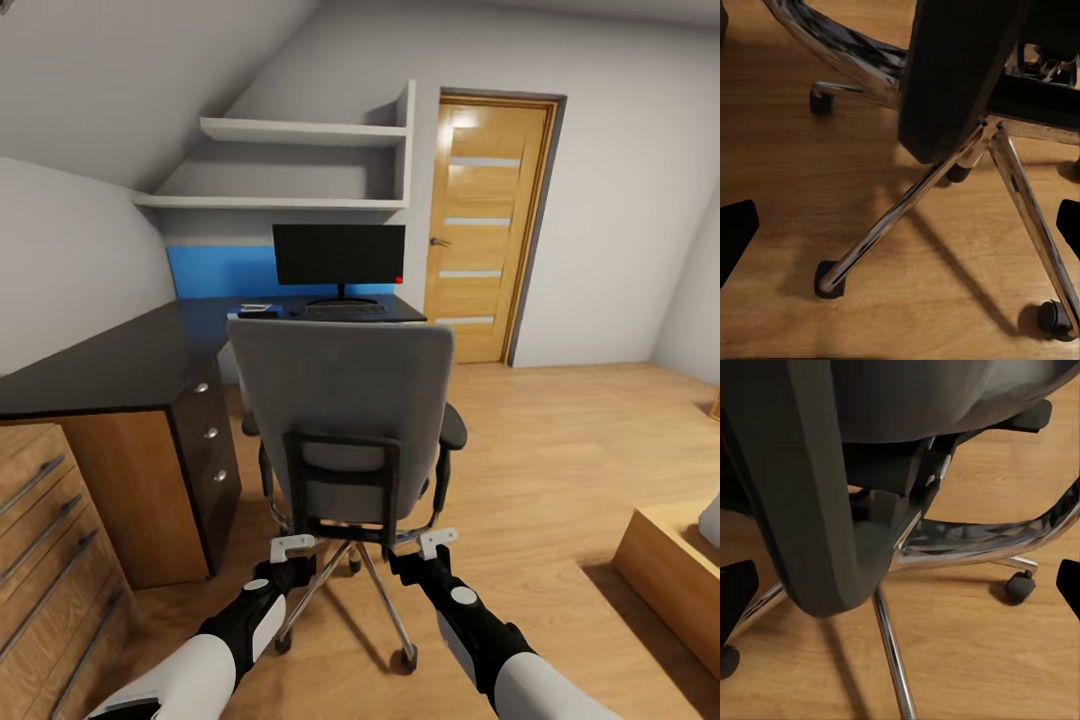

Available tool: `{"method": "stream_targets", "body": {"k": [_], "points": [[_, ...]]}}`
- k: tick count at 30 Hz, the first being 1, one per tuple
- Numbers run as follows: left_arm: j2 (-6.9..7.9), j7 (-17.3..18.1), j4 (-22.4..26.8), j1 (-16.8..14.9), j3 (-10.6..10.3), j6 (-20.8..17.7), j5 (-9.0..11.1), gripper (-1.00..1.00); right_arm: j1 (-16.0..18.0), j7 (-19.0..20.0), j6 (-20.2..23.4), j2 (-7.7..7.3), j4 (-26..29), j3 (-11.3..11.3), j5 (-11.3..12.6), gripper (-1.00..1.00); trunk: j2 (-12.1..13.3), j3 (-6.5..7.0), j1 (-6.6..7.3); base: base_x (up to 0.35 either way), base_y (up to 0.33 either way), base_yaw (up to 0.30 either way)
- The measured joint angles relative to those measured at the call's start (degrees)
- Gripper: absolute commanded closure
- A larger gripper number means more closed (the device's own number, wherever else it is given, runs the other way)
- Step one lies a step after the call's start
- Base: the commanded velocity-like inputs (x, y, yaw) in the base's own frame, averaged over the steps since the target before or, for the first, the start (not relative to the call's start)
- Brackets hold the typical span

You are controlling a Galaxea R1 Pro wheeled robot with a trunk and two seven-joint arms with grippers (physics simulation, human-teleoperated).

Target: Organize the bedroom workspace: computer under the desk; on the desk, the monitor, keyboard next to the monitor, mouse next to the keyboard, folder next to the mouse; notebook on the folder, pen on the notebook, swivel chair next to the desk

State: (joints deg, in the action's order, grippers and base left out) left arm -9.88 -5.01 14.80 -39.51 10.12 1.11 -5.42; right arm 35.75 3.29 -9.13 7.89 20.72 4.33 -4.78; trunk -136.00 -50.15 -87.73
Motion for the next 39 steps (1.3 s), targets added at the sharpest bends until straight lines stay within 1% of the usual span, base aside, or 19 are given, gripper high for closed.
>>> {"method": "stream_targets", "body": {"k": [5,8,9,13,14,16,39], "points": [[0.01,0.0,0.0,0.0,0.0,0.0,0.0,-1.0,0.0,0.0,-0.6,0.01,-0.9,0.1,0.0,-1.0,0.0,-0.06,0.0,0.015,0.0,0.029],[0.01,0.0,0.0,0.0,0.0,0.0,0.0,-1.0,0.0,0.0,-0.6,0.02,-1.0,0.1,0.0,-1.0,0.0,-0.06,0.02,0.164,0.0,0.004],[0.0,0.0,0.0,0.0,0.0,0.0,0.0,-1.0,0.0,0.1,-0.6,0.03,-1.0,0.5,0.0,-1.0,0.0,-0.07,0.03,0.261,0.0,0.002],[0.0,0.0,0.0,0.0,0.0,0.0,0.0,-1.0,0.0,0.0,-0.6,0.02,-1.0,0.2,0.0,-1.0,0.0,-0.06,0.03,0.297,0.0,0.001],[-0.03,0.2,-0.1,0.0,-0.3,0.0,0.3,-1.0,0.0,0.0,-0.6,0.02,-1.0,0.2,0.0,-1.0,0.0,-0.06,0.03,0.302,0.0,0.0],[-0.02,0.1,0.0,0.0,-0.2,0.0,0.1,-1.0,0.0,0.2,-0.6,0.04,-1.0,0.5,0.0,-1.0,0.0,-0.07,0.03,0.302,0.0,0.0],[-0.03,0.2,-0.1,0.0,-0.4,0.2,0.2,-1.0,0.0,0.3,-0.6,0.04,-1.0,0.6,-0.1,-1.0,0.0,-0.07,0.04,0.32,0.0,0.0]]}}
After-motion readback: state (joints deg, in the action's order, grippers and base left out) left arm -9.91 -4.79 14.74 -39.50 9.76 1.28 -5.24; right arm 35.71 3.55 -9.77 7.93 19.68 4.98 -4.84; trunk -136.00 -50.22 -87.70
